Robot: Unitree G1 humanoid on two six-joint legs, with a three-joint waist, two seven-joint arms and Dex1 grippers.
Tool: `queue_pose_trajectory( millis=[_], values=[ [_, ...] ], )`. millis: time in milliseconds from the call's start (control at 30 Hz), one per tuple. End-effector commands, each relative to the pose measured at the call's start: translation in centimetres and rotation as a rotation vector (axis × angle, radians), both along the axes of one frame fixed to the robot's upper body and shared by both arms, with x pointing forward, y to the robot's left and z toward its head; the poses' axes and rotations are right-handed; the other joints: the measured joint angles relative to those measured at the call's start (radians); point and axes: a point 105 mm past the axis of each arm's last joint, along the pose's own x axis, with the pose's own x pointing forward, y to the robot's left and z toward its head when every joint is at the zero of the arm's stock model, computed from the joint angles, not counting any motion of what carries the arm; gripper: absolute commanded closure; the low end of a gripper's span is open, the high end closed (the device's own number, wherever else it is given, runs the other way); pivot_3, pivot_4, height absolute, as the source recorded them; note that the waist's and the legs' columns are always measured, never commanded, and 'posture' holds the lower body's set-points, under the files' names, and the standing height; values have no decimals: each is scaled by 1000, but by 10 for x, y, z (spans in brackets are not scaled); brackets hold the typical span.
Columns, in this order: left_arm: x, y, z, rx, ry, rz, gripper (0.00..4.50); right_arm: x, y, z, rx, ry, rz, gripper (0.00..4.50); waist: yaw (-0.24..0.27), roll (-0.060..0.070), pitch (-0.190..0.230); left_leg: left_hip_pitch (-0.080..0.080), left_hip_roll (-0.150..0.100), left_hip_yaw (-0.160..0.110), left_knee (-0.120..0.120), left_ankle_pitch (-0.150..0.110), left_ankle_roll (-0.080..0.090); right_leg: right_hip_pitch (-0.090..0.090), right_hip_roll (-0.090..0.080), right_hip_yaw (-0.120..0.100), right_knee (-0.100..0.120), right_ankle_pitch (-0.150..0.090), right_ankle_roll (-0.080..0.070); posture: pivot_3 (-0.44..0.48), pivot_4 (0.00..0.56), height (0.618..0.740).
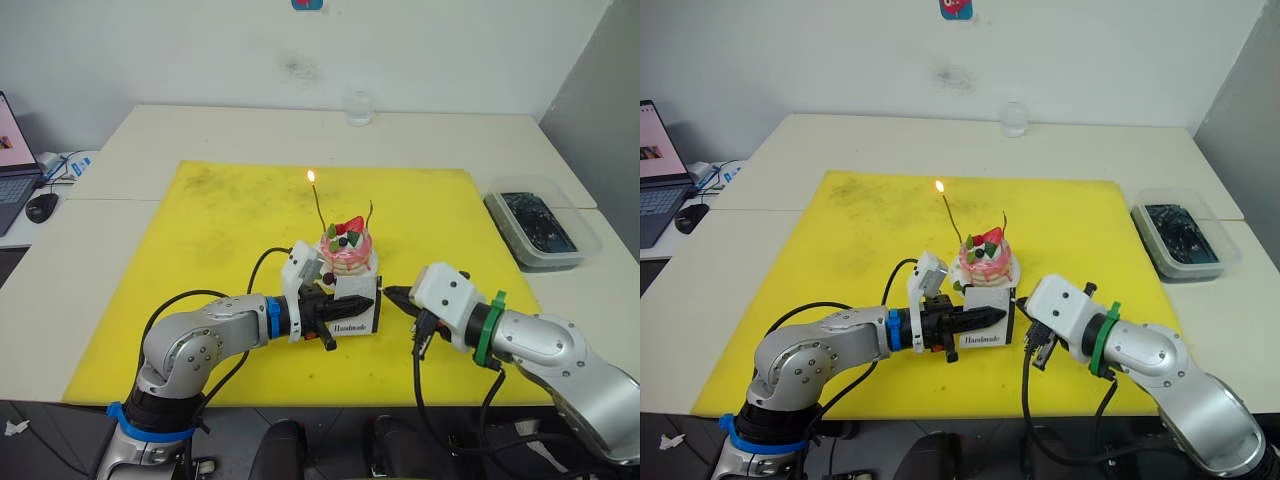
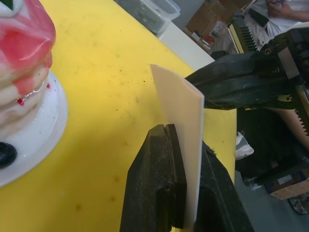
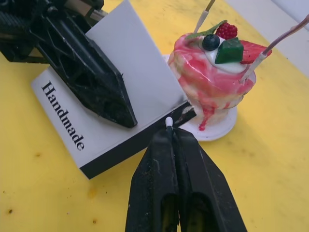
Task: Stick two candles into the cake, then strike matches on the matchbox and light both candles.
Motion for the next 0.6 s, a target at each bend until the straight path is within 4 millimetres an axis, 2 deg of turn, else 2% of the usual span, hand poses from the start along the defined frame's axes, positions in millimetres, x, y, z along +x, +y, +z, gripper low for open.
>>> queue_pose_trajectory(
  millis=[33,133,233,400,600],
  values=[
    [-19,-12,8,-31,-24,-116,4500,17,-9,26,31,-159,-112,4482,0,0,0,0,0,0,0,0,0,0,0,0,0,0,0,0,150,740],
    [-18,-5,5,-11,-31,-88,4500,25,-27,34,21,-199,-196,4482,0,0,0,0,0,1,0,0,0,0,0,0,0,0,0,0,150,740],
    [-12,2,5,-2,-41,-38,4500,20,-30,36,26,-195,-196,4482,0,0,0,0,0,0,0,0,0,0,0,0,0,0,0,0,150,740],
    [6,7,6,-2,-82,84,4500,3,-18,33,36,-139,-90,4482,0,0,0,0,1,0,0,0,0,0,0,0,0,0,0,0,150,740],
    [11,4,9,-18,-103,118,4500,-8,-5,22,3,-53,2,4482,0,0,0,0,0,0,0,0,0,0,0,0,0,0,0,0,150,740]
  ],
)
